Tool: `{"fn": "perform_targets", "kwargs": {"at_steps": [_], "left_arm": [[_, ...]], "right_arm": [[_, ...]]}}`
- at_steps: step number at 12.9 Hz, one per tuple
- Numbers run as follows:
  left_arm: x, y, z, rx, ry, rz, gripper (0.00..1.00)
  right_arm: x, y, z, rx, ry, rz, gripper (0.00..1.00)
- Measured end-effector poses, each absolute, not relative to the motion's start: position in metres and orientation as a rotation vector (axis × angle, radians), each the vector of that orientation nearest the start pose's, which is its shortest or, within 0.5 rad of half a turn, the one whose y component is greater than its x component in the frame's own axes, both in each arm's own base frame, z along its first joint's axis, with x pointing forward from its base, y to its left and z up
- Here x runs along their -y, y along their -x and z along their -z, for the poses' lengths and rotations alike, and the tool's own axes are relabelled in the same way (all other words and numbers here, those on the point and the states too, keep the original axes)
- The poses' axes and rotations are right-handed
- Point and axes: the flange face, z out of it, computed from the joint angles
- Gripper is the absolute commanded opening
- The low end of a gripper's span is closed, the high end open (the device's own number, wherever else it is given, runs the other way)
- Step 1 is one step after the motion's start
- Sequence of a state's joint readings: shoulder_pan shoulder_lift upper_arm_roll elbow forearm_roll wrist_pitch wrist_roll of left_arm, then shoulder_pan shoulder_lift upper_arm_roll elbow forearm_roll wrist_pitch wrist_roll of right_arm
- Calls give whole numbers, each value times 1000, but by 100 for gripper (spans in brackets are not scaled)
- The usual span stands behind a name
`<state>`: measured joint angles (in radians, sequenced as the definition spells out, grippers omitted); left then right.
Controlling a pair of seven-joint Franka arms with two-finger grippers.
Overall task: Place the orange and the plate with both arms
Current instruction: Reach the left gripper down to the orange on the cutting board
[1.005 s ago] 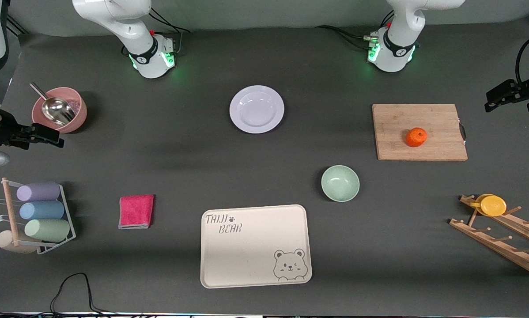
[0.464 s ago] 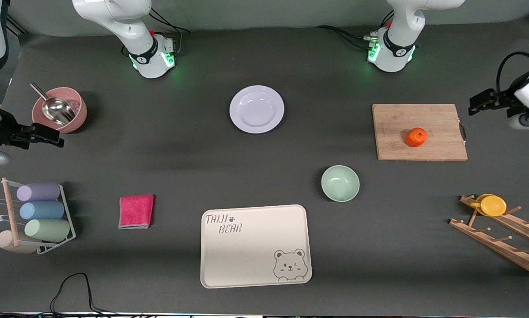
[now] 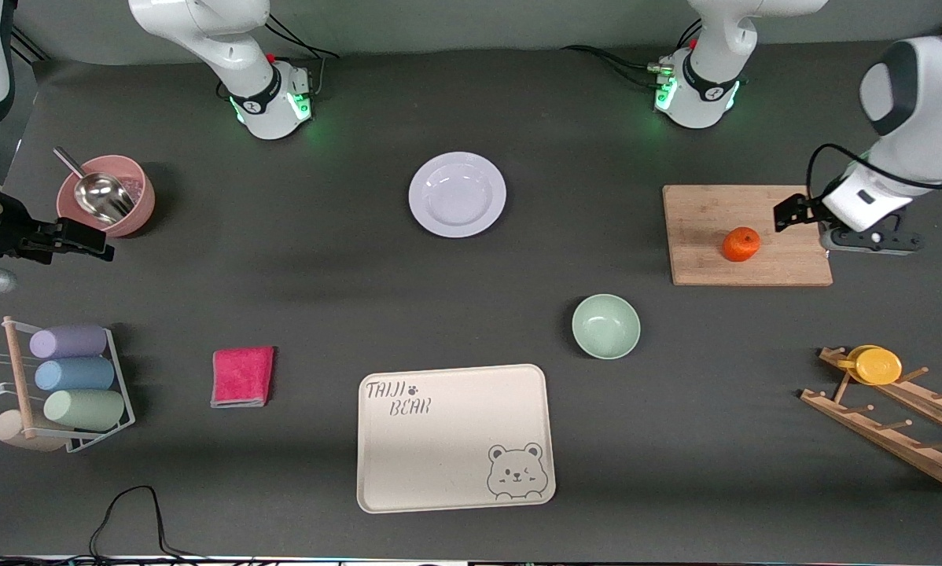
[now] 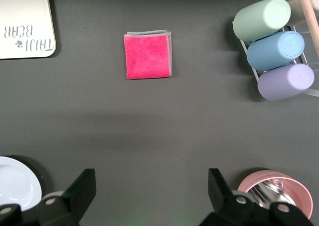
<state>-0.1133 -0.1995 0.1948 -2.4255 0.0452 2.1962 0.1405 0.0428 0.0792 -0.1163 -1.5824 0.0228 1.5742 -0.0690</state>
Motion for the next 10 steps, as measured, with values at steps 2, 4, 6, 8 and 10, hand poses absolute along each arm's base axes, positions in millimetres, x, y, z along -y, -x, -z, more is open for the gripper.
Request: {"fn": "perform_targets", "kwargs": {"at_steps": [2, 4, 6, 8, 10], "left_arm": [[-37, -438, -339, -140, 3144, 15, 100], [-39, -423, -309, -129, 3144, 18, 100], [-39, -418, -284, -119, 3140, 5, 100], [-40, -414, -258, -91, 3144, -12, 100], [-41, -413, -239, -34, 3157, -28, 100]], "right_arm": [[37, -574, -575, -9, 3119, -135, 100], [37, -574, -575, -10, 3119, -136, 100], [37, -574, -574, -10, 3119, -137, 100], [37, -574, -574, -11, 3119, -139, 100], [37, -571, -573, -11, 3117, -149, 100]]}}
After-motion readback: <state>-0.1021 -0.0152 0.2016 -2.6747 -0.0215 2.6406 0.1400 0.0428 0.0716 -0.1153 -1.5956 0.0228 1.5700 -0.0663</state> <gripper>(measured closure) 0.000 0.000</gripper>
